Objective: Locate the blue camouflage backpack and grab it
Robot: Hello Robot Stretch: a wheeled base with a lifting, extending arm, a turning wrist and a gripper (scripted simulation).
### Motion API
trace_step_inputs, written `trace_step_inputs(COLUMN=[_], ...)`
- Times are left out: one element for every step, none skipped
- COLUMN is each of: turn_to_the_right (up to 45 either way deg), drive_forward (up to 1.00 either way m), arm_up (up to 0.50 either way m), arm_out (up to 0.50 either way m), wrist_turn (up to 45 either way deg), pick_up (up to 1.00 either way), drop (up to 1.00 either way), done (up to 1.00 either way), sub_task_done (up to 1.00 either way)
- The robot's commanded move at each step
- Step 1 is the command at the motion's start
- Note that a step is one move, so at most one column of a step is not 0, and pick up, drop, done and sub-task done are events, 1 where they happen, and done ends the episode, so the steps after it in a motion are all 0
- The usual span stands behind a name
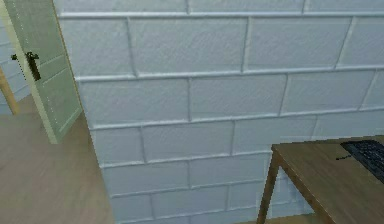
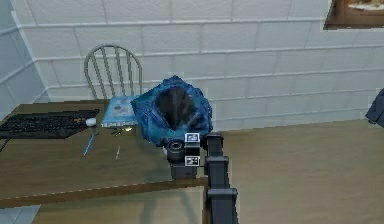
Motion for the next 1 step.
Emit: trace_step_inputs(turn_to_the_right=[0.0], drive_forward=[0.0], arm_up=[0.0], arm_out=[0.0], wrist_turn=[0.0], pick_up=[0.0], drop=[0.0], done=[1.0], sub_task_done=[0.0])
